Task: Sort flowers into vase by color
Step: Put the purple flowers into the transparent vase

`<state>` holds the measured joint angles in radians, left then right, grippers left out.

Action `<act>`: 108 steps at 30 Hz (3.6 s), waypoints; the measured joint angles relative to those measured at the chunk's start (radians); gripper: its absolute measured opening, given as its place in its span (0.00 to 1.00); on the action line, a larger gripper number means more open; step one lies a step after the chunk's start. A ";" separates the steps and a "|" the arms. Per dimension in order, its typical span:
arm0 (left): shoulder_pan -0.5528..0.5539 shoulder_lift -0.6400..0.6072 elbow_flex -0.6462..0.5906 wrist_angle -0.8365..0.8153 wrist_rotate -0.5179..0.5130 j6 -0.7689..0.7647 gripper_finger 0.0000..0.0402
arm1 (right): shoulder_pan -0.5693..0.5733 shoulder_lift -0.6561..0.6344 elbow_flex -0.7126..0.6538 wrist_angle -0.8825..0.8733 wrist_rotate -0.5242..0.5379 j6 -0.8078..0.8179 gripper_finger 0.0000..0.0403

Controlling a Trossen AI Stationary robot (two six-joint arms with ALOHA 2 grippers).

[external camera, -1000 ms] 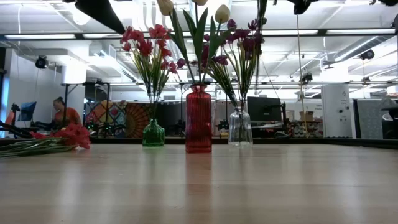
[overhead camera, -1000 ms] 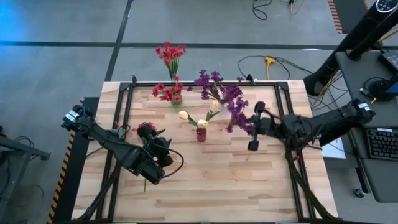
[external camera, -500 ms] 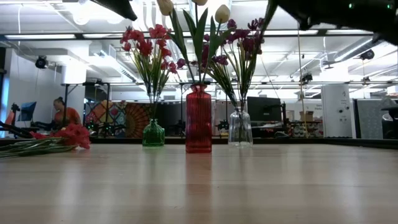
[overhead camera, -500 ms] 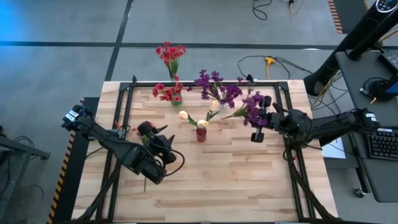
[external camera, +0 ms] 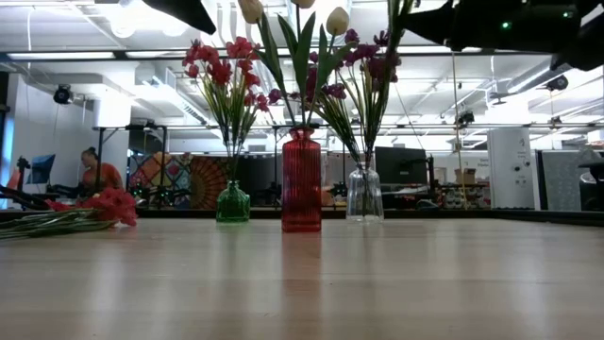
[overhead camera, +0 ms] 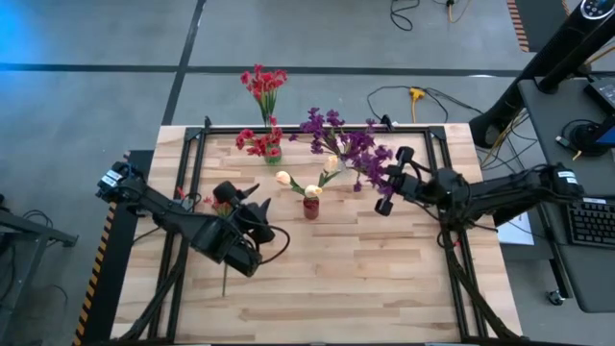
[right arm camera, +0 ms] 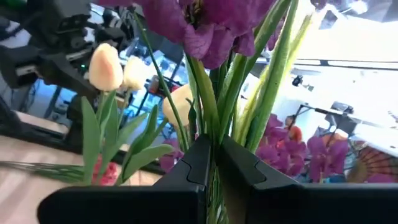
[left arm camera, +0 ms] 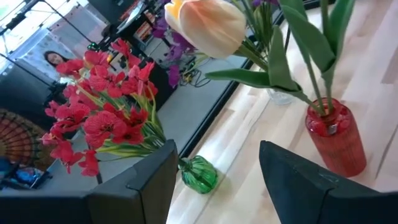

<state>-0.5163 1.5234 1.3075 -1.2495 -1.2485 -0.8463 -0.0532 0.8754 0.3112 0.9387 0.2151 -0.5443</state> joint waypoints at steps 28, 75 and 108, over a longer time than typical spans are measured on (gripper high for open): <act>0.010 0.000 -0.001 -0.004 0.001 0.018 0.52 | -0.039 0.091 0.009 0.156 0.049 -0.059 0.04; 0.010 -0.001 -0.001 -0.004 0.003 0.019 0.52 | -0.046 0.182 0.009 0.219 0.070 -0.057 0.04; 0.010 -0.001 -0.001 -0.004 0.003 0.019 0.52 | -0.046 0.188 0.009 0.173 0.107 0.036 0.04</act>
<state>-0.5068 1.5227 1.3064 -1.2536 -1.2453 -0.8275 -0.0990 1.0634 0.3199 1.1119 0.3222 -0.5078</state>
